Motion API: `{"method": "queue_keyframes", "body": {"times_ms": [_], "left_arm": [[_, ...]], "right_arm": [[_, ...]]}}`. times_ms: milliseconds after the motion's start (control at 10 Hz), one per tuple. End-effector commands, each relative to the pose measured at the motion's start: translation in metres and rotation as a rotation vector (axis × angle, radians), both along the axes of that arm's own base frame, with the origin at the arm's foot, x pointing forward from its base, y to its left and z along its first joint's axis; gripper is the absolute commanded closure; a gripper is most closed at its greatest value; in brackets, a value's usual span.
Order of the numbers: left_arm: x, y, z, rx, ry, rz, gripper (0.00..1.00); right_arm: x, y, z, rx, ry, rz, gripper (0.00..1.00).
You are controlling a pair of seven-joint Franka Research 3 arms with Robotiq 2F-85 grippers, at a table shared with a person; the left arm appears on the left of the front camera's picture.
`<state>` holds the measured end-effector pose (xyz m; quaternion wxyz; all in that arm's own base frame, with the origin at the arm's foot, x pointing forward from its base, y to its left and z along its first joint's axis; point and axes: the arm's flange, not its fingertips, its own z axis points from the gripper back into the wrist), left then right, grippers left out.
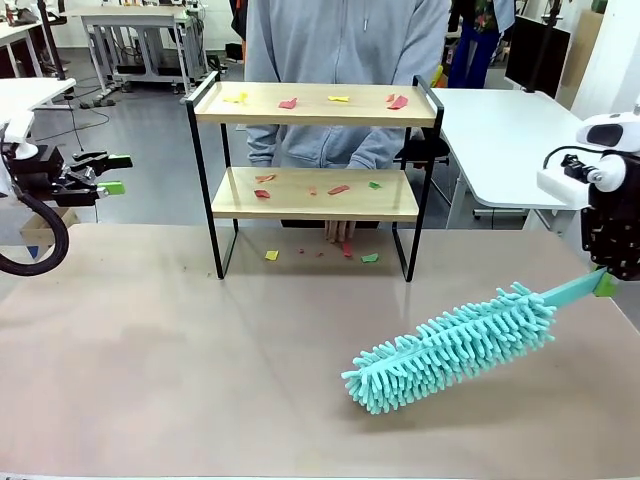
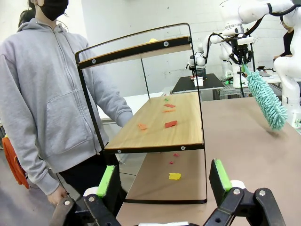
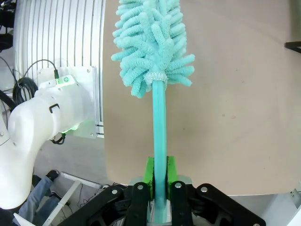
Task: Clean the shelf.
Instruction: Clean the specific section of the Shelf indicated by the human with the Duster.
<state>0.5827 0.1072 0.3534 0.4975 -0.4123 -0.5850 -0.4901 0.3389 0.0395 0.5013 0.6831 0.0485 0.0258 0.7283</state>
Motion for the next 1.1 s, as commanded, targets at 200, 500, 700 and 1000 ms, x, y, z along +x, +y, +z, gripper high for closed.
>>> {"method": "queue_keyframes", "body": {"times_ms": [200,500,700,1000], "left_arm": [[-0.0012,0.0003,0.0025,-0.002,-0.004,0.002,0.00],[-0.0012,0.0003,0.0025,-0.002,-0.004,0.002,0.00],[-0.0012,0.0003,0.0025,-0.002,-0.004,0.002,0.00],[-0.0012,0.0003,0.0025,-0.002,-0.004,0.002,0.00]], "right_arm": [[-0.0028,-0.0020,-0.0004,0.011,-0.005,0.009,0.87],[-0.0028,-0.0020,-0.0004,0.011,-0.005,0.009,0.87],[-0.0028,-0.0020,-0.0004,0.011,-0.005,0.009,0.87],[0.0000,0.0000,0.0000,0.000,0.000,0.000,0.87]]}}
